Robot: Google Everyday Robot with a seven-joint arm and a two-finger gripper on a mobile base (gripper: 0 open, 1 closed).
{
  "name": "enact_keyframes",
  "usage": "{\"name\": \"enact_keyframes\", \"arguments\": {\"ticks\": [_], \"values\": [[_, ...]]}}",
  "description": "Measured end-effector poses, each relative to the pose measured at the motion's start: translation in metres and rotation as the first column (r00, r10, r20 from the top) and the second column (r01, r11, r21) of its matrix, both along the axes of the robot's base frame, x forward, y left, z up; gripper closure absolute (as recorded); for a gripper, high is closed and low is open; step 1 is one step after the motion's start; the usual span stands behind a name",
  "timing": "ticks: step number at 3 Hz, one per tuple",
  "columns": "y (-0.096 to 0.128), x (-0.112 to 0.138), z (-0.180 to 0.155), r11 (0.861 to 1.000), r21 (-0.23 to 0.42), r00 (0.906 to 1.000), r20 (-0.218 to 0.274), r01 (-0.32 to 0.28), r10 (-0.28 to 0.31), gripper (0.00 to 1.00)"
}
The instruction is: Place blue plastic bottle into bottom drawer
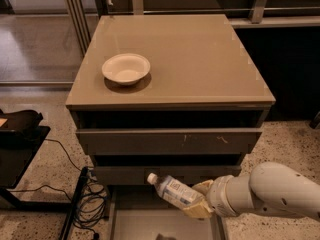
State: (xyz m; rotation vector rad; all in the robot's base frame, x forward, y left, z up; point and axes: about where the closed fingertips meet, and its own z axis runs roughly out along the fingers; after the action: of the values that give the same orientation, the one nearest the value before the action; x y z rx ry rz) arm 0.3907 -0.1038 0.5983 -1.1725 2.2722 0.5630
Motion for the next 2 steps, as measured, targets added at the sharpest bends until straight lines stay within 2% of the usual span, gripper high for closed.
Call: {"name": "enact_keyframes", "arguments": {"ticks": [1, 2], "values": [[0.003, 0.003, -0.032, 1.000, 0.003, 0.9999, -0.004, 0.009, -0.009, 1.00], [-0.003, 0.009, -0.069, 0.997, 0.057, 0.9988, 0.021, 0.044, -0.045, 1.00]]}}
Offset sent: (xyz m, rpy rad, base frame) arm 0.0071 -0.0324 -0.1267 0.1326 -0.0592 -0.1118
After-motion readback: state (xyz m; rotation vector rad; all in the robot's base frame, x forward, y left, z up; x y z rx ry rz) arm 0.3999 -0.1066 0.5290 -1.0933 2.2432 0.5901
